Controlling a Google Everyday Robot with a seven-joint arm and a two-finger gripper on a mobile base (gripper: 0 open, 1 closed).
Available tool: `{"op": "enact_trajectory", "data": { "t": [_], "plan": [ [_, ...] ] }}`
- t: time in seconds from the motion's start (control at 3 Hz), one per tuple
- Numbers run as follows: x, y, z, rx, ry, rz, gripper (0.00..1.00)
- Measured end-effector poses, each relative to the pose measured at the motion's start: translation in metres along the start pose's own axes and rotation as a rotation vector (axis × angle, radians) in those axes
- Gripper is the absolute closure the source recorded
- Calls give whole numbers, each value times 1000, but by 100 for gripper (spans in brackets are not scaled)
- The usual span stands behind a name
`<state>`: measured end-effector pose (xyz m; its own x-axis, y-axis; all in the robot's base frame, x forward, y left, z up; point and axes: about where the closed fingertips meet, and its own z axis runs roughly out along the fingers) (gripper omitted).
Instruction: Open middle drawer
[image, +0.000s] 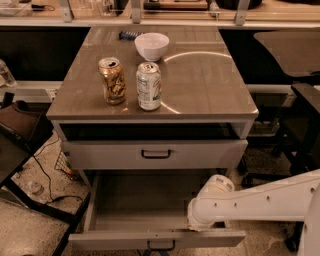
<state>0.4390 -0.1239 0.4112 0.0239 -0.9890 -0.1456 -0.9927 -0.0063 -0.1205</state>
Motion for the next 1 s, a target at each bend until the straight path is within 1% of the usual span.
{"op": "enact_trajectory", "data": {
  "t": [0.33,0.67,1.0],
  "plan": [
    [15,51,-18,-105,28,18,100],
    [17,71,-40,-147,32,-4,100],
    [17,71,-40,-146,32,-4,100]
  ]
}}
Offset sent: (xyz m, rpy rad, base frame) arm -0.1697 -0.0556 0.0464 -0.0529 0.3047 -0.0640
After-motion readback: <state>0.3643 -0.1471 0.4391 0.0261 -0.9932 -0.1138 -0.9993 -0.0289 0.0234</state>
